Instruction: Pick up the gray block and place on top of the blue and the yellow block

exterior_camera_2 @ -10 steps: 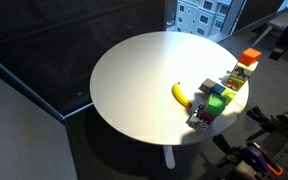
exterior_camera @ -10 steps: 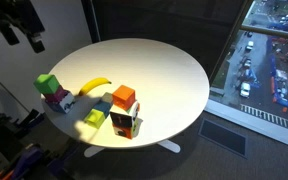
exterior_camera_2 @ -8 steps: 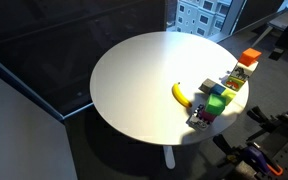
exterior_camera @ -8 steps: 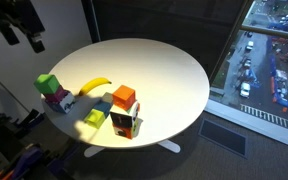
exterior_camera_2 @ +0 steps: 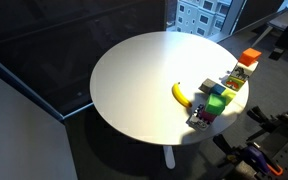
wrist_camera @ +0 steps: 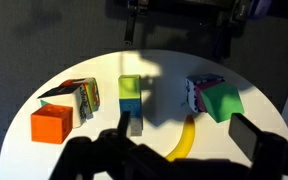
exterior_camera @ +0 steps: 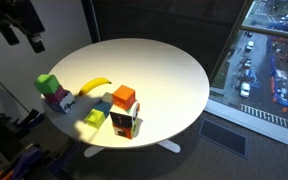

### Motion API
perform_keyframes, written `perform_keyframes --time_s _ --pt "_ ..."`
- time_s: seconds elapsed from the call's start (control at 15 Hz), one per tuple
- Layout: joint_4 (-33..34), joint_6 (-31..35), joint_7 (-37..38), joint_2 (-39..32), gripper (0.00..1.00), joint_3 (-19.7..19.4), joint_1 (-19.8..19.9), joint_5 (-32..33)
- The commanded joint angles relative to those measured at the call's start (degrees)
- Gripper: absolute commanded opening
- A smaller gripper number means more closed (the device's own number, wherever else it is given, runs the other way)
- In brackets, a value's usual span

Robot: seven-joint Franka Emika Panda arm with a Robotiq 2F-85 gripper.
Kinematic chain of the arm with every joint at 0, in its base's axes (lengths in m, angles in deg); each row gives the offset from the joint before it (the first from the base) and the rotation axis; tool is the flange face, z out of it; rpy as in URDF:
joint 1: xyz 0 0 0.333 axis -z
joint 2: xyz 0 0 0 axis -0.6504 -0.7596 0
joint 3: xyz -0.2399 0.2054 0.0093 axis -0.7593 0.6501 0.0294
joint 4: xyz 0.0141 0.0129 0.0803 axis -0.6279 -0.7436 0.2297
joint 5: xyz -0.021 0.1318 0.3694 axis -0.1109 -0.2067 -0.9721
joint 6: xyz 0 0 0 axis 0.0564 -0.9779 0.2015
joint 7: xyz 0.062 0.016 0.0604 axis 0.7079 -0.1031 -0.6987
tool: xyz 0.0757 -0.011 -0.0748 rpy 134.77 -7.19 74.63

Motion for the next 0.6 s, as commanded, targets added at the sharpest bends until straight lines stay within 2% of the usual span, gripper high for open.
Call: perform_keyframes --time_s 0.0,0.53 --pt "1.47 0.25 1.35 -0.99 1.00 0.73 0.37 -0.20" --pt "8.27 2.42 6.08 -7.31 1.00 1.36 0.51 -0.95"
